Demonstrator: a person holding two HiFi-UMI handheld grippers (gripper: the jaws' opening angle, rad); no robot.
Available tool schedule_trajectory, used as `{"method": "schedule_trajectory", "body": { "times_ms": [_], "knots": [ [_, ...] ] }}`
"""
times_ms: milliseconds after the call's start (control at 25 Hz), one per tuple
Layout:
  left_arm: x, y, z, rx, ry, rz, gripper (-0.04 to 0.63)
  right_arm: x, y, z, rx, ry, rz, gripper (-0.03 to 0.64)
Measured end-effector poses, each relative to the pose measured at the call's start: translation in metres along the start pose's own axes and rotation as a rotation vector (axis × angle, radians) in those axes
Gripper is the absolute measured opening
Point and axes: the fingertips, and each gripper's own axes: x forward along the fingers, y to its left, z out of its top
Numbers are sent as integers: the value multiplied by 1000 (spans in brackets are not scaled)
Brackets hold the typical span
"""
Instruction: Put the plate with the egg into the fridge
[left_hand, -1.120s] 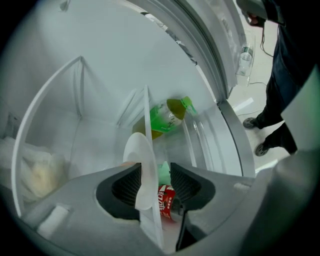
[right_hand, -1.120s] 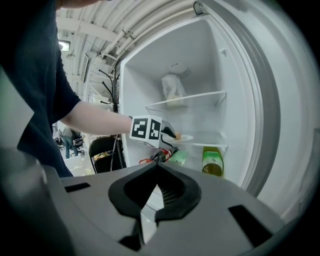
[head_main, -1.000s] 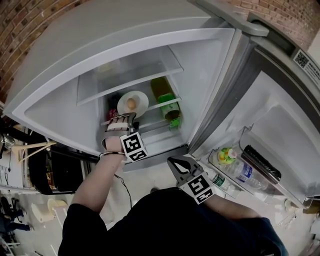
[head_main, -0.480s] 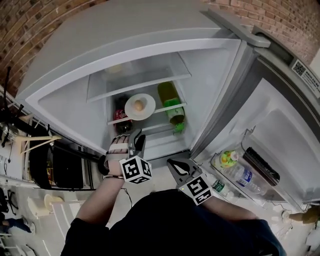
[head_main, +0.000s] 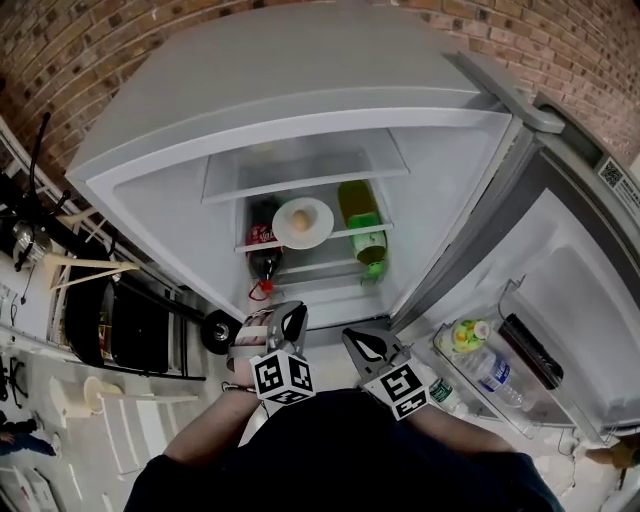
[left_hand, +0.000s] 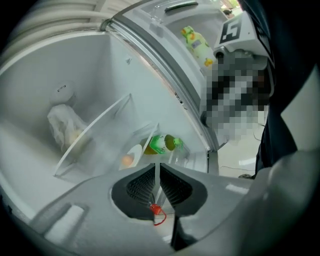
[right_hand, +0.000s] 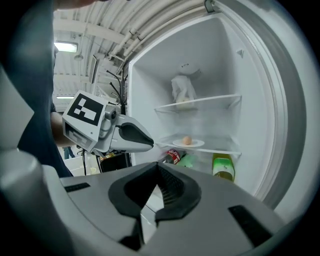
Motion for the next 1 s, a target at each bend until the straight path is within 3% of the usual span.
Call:
{"method": "schedule_trajectory", "body": {
  "times_ms": [280,760,1000],
  "knots": [
    [-18,-15,9,-153,-68,-49,9,2,6,-2,-2,7,13,9],
    [-47,-48,32,-475,-243,-242,6,5,18,0,-14,7,58,9],
    [-56,-56,44,-630,-371,-336,6,8,22,3,-28,6,75,9]
  ]
}}
